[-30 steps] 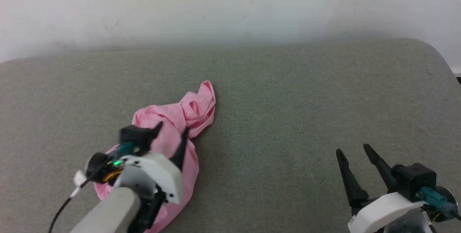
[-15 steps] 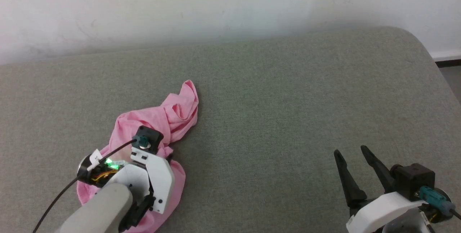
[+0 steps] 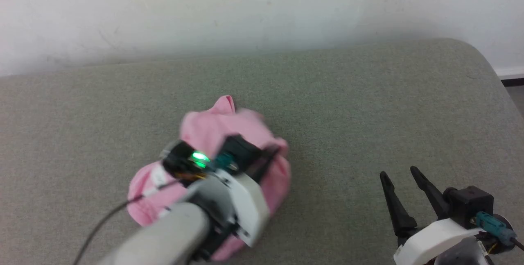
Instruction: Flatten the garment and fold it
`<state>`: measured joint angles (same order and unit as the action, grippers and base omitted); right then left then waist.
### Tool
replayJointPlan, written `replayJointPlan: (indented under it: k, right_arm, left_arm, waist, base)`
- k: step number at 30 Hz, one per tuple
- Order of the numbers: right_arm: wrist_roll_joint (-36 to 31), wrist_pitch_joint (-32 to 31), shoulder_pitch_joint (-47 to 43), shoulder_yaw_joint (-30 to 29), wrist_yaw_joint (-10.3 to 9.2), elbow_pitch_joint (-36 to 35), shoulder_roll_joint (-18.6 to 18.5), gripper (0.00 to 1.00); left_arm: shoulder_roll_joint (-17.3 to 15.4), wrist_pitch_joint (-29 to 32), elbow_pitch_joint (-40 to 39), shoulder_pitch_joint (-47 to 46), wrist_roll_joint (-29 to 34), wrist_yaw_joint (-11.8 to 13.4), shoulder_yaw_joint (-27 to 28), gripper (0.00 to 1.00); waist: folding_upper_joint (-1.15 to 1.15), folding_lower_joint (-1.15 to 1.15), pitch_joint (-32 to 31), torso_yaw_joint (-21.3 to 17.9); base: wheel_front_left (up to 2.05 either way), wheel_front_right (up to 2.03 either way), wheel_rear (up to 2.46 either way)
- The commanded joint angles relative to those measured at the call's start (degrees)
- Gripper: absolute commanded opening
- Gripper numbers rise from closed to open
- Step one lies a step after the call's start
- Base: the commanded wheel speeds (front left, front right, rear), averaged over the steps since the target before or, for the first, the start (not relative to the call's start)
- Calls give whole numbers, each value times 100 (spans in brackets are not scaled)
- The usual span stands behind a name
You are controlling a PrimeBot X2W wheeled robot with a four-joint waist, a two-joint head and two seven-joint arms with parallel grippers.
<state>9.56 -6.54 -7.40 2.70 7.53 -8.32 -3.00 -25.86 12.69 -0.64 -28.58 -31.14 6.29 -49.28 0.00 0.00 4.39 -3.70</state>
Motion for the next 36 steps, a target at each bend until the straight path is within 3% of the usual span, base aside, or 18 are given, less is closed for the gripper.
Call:
replayJointPlan:
  k: [1,5,8,9,10,17,23,27,31,36]
  right_arm:
    - [-30,-23,-29,6,-4,-15,13,100]
    - [-27,-64,-54,8,-4,-53,13,100]
    - [-38,-82,-50,23,-4,-85,13,100]
    - [-40,-85,-50,28,-4,-96,13,100]
    - [-38,-85,-50,28,-4,-109,13,100]
    - [-16,-60,-81,10,-4,-118,13,100]
    - [23,-20,-134,-37,-4,-121,13,100]
    - [6,-7,-146,-10,-4,-127,13,100]
    - [-26,-5,-116,21,-4,-120,13,100]
    - [-4,-12,-90,30,-4,-87,13,100]
  left_arm:
    - [133,-29,-67,7,54,-142,-189,0]
    - [480,1,-17,285,15,-654,-903,0]
    - [629,15,326,521,-68,-851,-1226,0]
    - [665,7,454,592,-119,-873,-1268,22]
    - [696,-24,556,644,-159,-867,-1272,100]
    - [705,-658,572,847,-368,-436,-726,100]
    - [149,-928,245,1144,-657,673,413,100]
    - [-437,-695,297,1426,-925,1149,972,100]
    - [-796,-415,530,1697,-1270,1249,1244,100]
    - [-835,-34,938,1846,-1711,1125,1320,100]
  waist:
    - [0,0,-19,17]
    - [0,0,-21,35]
    - [0,0,-6,44]
    - [0,0,5,48]
    - [0,0,18,57]
    - [0,0,-50,144]
    - [0,0,-207,210]
    - [0,0,-235,219]
    - [0,0,-187,189]
    - [0,0,-96,156]
  base:
    - [0,0,0]
    - [0,0,0]
    - [0,0,0]
    - [0,0,0]
    - [0,0,0]
    - [0,0,0]
    - [0,0,0]
    - [0,0,0]
    - [0,0,0]
    - [0,0,0]
